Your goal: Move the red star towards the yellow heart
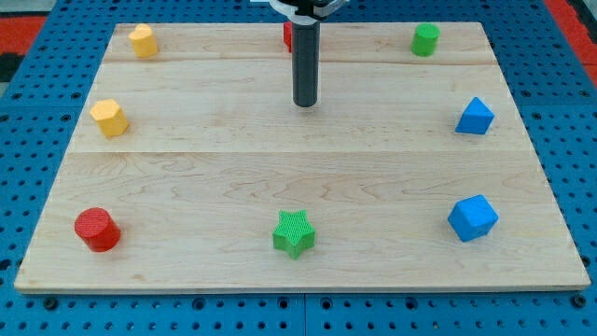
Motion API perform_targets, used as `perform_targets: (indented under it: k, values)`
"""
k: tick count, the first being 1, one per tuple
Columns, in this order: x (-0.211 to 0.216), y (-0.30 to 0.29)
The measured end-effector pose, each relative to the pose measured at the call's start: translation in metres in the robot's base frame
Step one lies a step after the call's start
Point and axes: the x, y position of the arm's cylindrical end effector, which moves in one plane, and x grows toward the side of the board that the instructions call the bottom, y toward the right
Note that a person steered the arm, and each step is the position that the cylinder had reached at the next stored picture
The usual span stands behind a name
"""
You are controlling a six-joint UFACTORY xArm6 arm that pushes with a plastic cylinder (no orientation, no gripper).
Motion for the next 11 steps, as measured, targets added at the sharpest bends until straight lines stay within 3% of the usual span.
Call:
perform_targets:
  k: [2, 4, 6, 7, 9, 10, 11]
  values:
    - [-0.001, -0.014]
    - [-0.051, -0.009]
    - [-0.052, -0.009]
    - [-0.093, -0.008]
    - [-0.119, 0.046]
    - [-0.161, 0.046]
    - [-0.140, -0.005]
